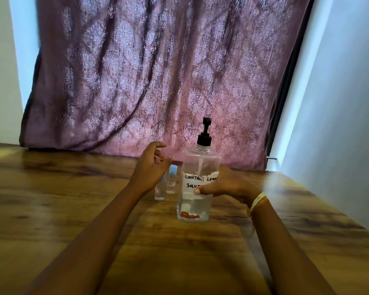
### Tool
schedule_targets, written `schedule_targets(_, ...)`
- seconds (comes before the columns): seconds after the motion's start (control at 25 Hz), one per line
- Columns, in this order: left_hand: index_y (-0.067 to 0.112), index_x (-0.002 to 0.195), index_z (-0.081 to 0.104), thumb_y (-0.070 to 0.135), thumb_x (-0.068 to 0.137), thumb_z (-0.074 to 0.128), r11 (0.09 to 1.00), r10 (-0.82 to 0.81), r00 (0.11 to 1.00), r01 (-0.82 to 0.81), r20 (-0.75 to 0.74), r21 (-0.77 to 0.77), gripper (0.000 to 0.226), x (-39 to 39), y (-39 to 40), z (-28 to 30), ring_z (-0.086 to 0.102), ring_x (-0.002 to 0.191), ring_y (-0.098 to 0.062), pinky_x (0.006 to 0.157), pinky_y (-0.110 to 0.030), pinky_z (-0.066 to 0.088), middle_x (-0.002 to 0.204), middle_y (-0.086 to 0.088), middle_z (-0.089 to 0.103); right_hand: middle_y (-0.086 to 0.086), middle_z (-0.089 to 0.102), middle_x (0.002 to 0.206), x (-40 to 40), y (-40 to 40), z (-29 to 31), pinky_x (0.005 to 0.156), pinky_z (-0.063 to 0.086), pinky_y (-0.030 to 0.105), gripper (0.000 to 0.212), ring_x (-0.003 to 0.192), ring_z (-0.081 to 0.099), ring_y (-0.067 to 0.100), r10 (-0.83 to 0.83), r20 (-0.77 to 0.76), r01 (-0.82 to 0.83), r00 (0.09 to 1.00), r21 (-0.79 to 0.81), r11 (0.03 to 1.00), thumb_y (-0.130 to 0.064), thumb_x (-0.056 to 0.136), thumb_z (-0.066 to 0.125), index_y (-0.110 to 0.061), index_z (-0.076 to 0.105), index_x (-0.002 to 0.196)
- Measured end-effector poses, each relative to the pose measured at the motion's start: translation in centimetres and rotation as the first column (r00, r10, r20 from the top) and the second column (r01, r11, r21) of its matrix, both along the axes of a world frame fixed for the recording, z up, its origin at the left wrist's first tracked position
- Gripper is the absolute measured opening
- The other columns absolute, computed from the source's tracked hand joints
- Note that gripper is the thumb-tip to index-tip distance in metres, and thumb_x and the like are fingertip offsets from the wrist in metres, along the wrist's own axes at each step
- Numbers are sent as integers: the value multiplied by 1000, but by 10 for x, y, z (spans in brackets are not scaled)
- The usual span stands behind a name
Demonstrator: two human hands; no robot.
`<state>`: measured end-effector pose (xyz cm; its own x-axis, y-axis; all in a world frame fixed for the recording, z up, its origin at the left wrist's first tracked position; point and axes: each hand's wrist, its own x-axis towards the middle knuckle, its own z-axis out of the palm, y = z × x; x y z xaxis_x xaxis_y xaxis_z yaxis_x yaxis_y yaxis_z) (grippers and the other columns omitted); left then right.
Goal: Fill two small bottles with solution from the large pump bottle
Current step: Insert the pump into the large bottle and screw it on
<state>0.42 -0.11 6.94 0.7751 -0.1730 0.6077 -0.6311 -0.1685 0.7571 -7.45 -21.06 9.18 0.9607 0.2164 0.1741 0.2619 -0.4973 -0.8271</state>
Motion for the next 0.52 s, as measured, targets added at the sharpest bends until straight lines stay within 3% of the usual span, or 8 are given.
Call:
schedule_targets(0.08,12,126,44,23,84,70,991,38,987,-18,-155,130,51,8,5,-5,54,84,-18,62,-21,43,101,-11,53,2,74,98,12,-7,-8,76,61,33,34,92,72,18,-108,80,106,991,29,994,-6,76,78,-19,63,103)
schedule_targets(0.16,11,125,41,26,78,76,944,70,971,10,-230,330,61,11,8,-12,54,90,-19,66,-27,45,108,-8,51,6,73,102,30,-14,-21,77,61,32,45,94,71,21,-218,162,206,962,90,974,-8,73,81,-11,59,112)
schedule_targets(0.24,16,103,47,20,75,79,913,64,955,61,-289,403,43,11,7,-18,55,91,-20,73,-31,49,98,-2,53,9,70,109,45,-19,-38,77,60,29,59,100,69,22,-328,185,297,926,176,938,-10,69,85,-7,53,119)
schedule_targets(0.32,20,82,47,8,77,75,894,73,943,83,-325,441,31,12,5,-20,55,81,-17,65,-25,45,82,4,52,11,70,113,54,-20,-56,77,60,29,61,104,68,25,-363,151,318,920,254,913,-6,67,85,-6,55,121)
schedule_targets(0.44,10,100,57,13,76,77,824,153,928,71,-341,563,31,21,11,-27,55,84,-18,68,-26,44,94,-4,59,13,71,112,60,-20,-70,87,58,43,61,104,69,30,-315,36,284,949,343,895,-3,63,86,-4,60,119)
schedule_targets(0.52,9,97,62,18,73,80,839,187,928,19,-322,543,30,28,12,-37,58,83,-18,72,-29,46,98,-8,65,13,72,112,63,-21,-72,91,56,50,72,102,70,29,-295,-9,276,955,382,882,-14,53,91,-4,61,118)
